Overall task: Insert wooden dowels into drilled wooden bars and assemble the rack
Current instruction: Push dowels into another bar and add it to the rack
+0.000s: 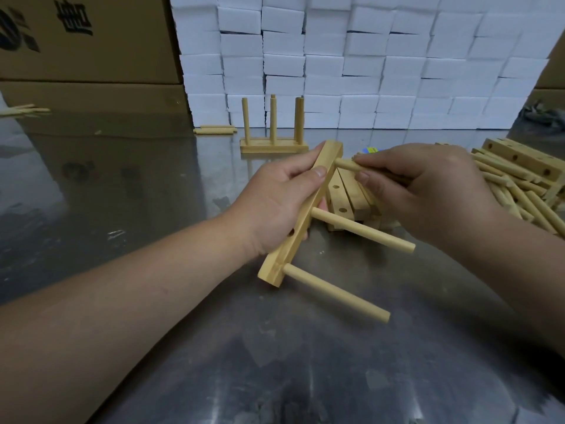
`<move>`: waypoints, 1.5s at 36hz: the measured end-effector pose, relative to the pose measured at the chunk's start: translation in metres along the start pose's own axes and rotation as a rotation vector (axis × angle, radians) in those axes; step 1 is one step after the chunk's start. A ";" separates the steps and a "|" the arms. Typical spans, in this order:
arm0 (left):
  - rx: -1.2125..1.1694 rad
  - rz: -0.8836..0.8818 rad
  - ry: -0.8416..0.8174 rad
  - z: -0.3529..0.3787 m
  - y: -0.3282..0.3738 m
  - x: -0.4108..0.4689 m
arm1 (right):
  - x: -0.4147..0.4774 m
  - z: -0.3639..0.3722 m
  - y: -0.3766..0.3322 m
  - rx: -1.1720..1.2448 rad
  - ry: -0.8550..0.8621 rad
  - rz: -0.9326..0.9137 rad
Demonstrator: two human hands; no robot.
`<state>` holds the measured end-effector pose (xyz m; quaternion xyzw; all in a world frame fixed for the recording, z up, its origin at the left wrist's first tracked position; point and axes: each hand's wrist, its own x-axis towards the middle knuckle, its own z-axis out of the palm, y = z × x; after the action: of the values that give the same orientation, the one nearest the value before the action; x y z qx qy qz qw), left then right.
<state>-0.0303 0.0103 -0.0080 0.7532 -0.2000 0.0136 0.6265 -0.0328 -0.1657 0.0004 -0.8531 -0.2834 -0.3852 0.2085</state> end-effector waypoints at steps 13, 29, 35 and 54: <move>0.154 0.108 0.020 -0.003 0.001 0.000 | -0.001 -0.002 -0.005 0.357 -0.056 0.409; -0.240 -0.066 0.022 -0.011 -0.002 0.006 | 0.019 -0.016 -0.014 0.822 0.023 0.685; -0.583 -0.317 -0.194 -0.029 -0.006 0.015 | 0.007 -0.014 -0.004 0.484 -0.066 0.417; -0.824 -0.588 -0.737 -0.039 -0.011 0.015 | 0.005 -0.007 -0.003 0.320 -0.359 0.175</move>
<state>-0.0044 0.0447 -0.0062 0.4285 -0.1761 -0.4981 0.7330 -0.0360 -0.1662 0.0087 -0.8852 -0.2986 -0.1581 0.3197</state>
